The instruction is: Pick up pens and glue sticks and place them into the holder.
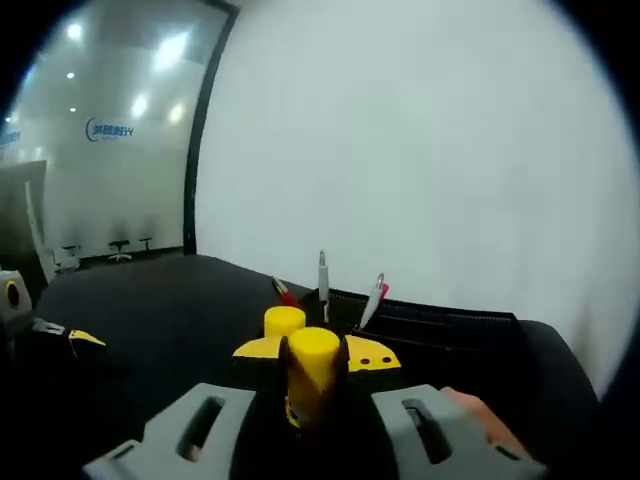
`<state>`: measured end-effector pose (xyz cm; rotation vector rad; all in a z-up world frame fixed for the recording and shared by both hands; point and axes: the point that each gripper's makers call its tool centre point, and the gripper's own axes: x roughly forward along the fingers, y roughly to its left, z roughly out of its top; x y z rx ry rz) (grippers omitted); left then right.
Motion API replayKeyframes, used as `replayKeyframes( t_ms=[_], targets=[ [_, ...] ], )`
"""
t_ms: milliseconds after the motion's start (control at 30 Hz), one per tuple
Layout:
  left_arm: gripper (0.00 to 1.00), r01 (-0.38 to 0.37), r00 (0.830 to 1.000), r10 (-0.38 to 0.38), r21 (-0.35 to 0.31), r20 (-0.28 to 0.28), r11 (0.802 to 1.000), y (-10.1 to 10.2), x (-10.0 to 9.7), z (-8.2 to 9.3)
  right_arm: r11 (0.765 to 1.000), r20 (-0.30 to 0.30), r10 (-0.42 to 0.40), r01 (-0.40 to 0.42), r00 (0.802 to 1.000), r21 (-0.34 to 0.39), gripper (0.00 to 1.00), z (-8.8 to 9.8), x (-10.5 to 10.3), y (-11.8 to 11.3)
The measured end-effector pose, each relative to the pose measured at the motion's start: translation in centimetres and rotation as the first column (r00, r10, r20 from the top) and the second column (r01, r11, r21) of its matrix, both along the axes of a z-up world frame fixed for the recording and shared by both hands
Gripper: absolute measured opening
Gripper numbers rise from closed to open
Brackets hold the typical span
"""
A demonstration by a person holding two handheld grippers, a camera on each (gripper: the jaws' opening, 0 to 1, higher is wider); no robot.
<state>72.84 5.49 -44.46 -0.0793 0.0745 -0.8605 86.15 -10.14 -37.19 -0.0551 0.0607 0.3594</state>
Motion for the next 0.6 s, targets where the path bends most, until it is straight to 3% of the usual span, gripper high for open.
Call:
replayKeyframes(
  t_ms=[200,600],
  targets=[
    [0.96,0.003,1.0,-0.003,0.012,-0.004,1.0,-0.1,0.0,-0.2,1.0,0.059,-0.013,0.011,0.998,0.024,0.2,2.8,-0.2,-1.0],
    [0.95,-0.005,1.0,0.005,0.034,-0.014,0.999,-0.1,0.0,-0.7,1.0,0.125,-0.026,0.025,0.992,0.011,0.21,6.2,-4.2,-2.7]
  ],
)
